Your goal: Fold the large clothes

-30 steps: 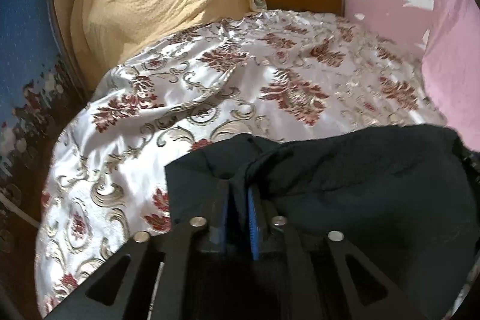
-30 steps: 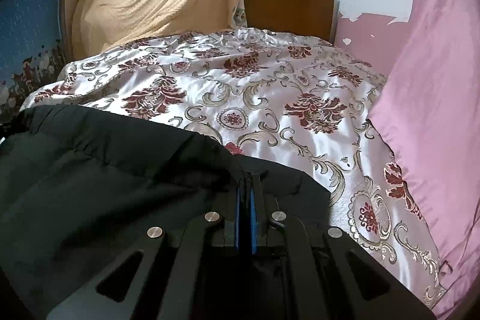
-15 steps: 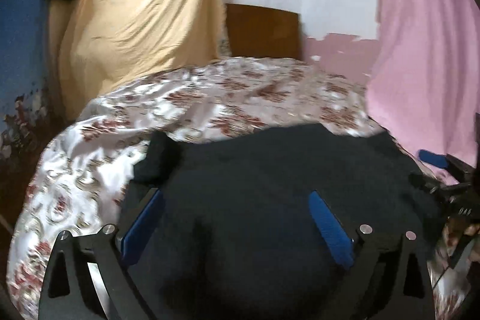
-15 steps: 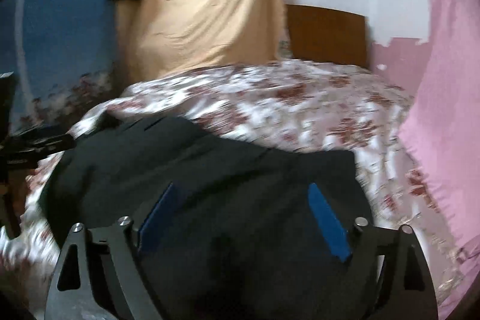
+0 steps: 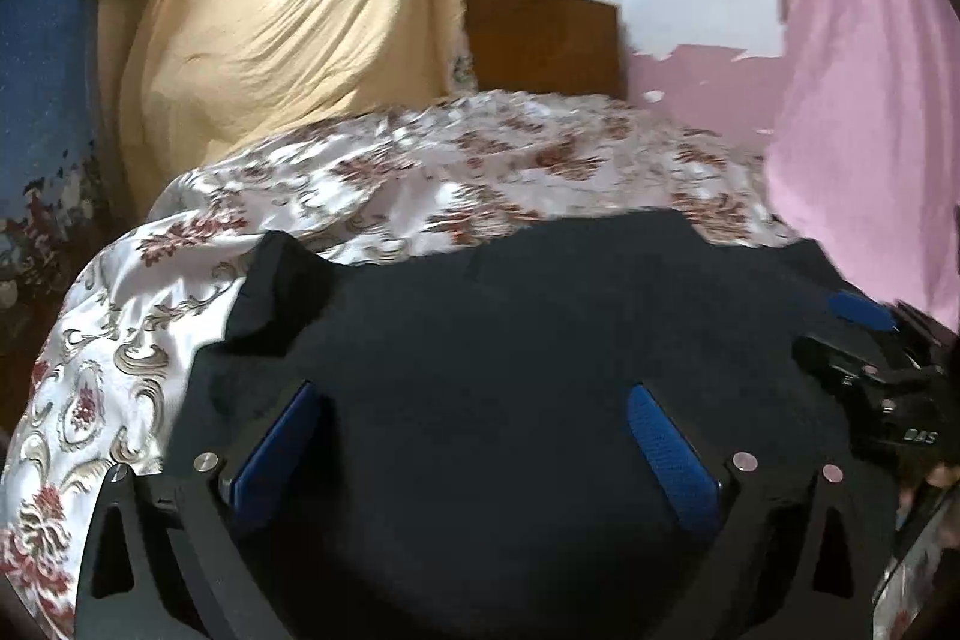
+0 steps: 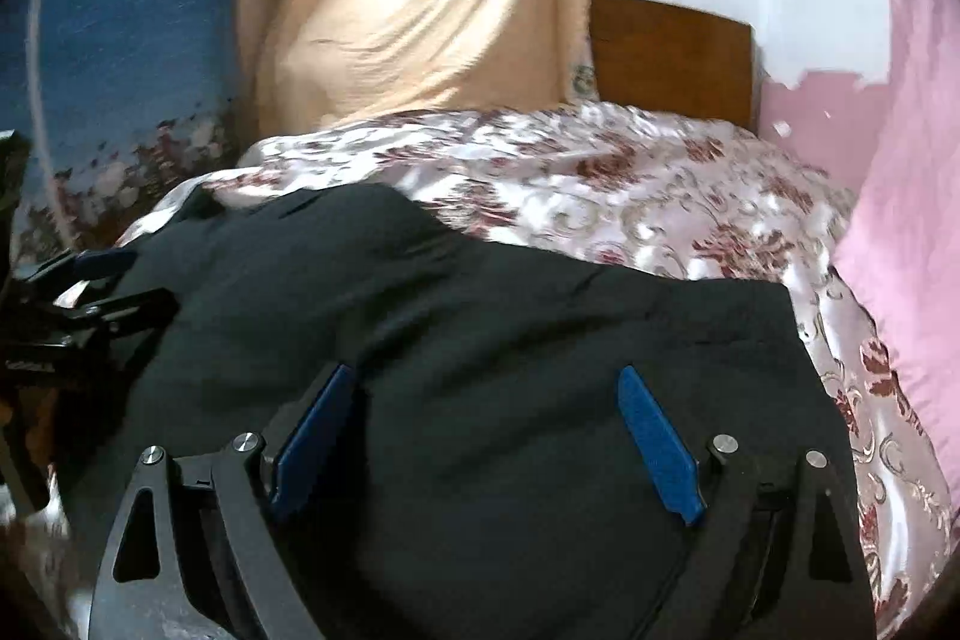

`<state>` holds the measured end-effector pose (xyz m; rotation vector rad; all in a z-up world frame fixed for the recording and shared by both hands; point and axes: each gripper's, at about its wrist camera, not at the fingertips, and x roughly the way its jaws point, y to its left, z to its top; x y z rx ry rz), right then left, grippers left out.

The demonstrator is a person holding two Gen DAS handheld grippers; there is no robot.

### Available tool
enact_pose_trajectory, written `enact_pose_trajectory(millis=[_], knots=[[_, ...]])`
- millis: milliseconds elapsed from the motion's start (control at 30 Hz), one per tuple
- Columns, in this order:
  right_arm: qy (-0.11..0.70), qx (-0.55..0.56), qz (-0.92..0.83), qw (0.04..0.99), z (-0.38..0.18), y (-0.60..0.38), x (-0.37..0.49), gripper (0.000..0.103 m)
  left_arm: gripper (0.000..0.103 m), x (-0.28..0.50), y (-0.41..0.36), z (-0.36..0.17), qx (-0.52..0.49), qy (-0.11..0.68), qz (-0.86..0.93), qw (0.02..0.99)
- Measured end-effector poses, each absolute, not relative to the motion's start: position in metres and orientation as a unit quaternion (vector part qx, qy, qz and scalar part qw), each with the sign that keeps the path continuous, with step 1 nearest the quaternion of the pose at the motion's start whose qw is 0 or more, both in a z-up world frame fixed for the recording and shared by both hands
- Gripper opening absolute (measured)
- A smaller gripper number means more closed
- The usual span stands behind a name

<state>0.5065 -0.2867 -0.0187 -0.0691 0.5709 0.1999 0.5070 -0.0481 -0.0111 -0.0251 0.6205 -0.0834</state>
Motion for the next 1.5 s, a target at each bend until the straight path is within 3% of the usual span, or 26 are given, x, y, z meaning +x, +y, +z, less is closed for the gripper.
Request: enact_pose_trajectory(millis=[267,733,1500], knots=[[0.319,-0.011,0.082,0.944,-0.038,-0.299,0.562,0.087,0.103,0.561,-0.025,-0.035,-0.026,0.344,0.006,0.939],[0.37,0.036,0.104,0.923,-0.075,-0.305,0.614,0.1,0.103,0.596,-0.014,-0.061,-0.085,0.363,-0.031,0.927],[0.369,0.067,0.116,0.92,-0.09,-0.311,0.624,0.102,0.103,0.604,-0.009,-0.072,-0.119,0.359,-0.045,0.925]])
